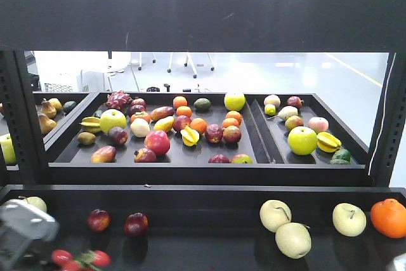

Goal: Pick snacks and fruit into basket
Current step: 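Lower the right gripper onto the green avocado and close on it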

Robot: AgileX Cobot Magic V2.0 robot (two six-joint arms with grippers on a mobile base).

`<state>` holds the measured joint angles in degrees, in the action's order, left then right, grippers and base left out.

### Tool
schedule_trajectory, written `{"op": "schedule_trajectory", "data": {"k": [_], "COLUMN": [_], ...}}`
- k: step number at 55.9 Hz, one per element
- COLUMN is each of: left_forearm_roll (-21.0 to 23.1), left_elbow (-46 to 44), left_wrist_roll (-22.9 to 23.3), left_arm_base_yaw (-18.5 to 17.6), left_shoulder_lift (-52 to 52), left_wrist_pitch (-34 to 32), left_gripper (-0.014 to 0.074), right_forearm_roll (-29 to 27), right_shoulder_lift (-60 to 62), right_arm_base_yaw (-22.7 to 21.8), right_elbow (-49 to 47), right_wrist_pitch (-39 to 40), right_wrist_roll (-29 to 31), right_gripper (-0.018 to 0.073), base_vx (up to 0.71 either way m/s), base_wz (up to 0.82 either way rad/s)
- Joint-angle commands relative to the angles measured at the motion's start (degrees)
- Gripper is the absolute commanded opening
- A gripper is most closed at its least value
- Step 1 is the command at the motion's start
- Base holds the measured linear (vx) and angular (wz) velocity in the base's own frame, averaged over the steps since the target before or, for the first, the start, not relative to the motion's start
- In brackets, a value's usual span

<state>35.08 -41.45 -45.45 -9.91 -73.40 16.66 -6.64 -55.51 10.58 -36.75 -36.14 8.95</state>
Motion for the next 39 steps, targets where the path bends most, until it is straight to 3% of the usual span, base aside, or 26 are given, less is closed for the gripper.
{"op": "schedule_trajectory", "data": {"k": [1, 17, 18, 27, 39], "left_forearm_roll": [1.38, 1.44, 1.44, 1.44, 0.89], "left_elbow": [1.22, 3.86, 3.86, 3.86, 3.86], "left_wrist_roll": [0.67, 0.67, 0.67, 0.67, 0.53], "left_arm_base_yaw": [0.84, 0.97, 0.97, 0.97, 0.97], "left_shoulder_lift": [6.46, 12.64, 12.71, 12.70, 12.70], "left_wrist_pitch": [-5.34, -8.14, -8.14, -8.27, -8.26], "left_gripper": [-0.0008, -0.0008, -0.0008, -0.0008, -0.0008], "right_forearm_roll": [0.22, 5.03, 7.79, 8.17, 8.17], "right_shoulder_lift": [-6.10, -28.30, -37.59, -47.92, -56.62], "right_arm_base_yaw": [2.57, 11.32, 13.14, 13.05, 13.05], "right_elbow": [-5.28, -18.13, -23.78, -30.93, -35.92], "right_wrist_pitch": [5.52, 5.55, 4.56, 1.06, -1.98], "right_wrist_roll": [-0.15, -11.94, -18.34, -26.36, -27.82], "right_gripper": [0.0529, 0.0529, 0.0535, 0.0552, 0.0556], "base_vx": [0.00, 0.00, 0.00, 0.00, 0.00], "base_wz": [0.00, 0.00, 0.00, 0.00, 0.00]}}
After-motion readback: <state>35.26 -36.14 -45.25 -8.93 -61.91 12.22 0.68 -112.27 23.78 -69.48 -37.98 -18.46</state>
